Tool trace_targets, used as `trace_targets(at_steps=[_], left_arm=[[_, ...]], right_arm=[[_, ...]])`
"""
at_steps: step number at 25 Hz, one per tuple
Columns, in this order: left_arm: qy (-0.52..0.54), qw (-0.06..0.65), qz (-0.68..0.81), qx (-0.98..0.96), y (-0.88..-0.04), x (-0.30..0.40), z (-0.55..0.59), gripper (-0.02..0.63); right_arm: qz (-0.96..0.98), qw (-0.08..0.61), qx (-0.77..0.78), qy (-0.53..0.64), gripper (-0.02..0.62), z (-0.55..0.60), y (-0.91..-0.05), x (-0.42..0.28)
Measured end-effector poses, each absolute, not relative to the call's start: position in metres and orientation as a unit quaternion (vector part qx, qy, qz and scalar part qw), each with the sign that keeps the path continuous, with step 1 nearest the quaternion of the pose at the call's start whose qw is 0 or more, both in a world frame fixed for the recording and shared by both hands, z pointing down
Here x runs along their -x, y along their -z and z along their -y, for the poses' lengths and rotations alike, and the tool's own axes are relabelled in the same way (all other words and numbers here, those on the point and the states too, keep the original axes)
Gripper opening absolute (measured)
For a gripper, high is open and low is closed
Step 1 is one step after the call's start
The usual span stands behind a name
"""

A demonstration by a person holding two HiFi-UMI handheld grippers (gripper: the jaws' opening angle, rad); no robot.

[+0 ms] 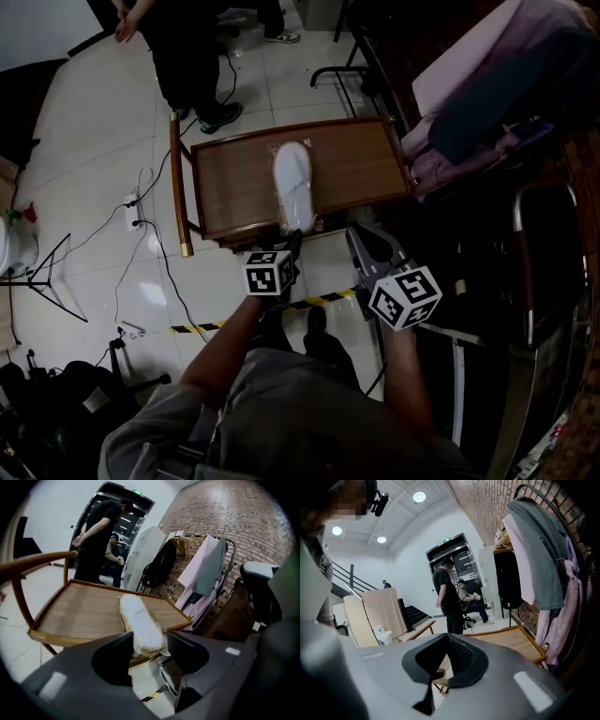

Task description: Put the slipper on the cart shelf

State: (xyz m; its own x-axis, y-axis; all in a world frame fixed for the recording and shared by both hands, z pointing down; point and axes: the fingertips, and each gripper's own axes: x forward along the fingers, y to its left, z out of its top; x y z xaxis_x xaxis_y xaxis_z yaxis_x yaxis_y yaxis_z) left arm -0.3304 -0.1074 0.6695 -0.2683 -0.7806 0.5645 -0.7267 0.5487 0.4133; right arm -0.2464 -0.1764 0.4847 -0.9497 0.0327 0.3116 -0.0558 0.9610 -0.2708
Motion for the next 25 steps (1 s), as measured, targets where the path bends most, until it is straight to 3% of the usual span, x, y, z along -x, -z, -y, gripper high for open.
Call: trace_targets(at_steps=[4, 13, 17, 22, 25], left_arm=[[0.052, 0.409, 0.787, -0.459, -0.691, 0.327, 0.112, 0.295], [0.115, 0.472, 0.768, -0.418, -0.725, 0.334, 0.130, 0.341], [0.114, 0.486, 0.765, -0.407, -0.737, 0.334, 0.137, 0.307], [0.112, 0.470, 0.777, -0.404, -0.726, 0.338, 0.144, 0.197], [0.103, 0.453, 0.786, -0.408, -0.712, 0.341, 0.143, 0.168]], right_arm=[[0.976, 0.163, -0.030, -0.140, 0.000, 0.187, -0.483, 0.241], [0.969, 0.188, -0.066, -0.143, 0.000, 0.202, -0.494, 0.222], [0.967, 0.196, -0.078, -0.144, 0.000, 0.204, -0.496, 0.217], [0.965, 0.200, -0.092, -0.145, 0.000, 0.210, -0.498, 0.211], [0.965, 0.198, -0.092, -0.145, 0.000, 0.210, -0.496, 0.211]])
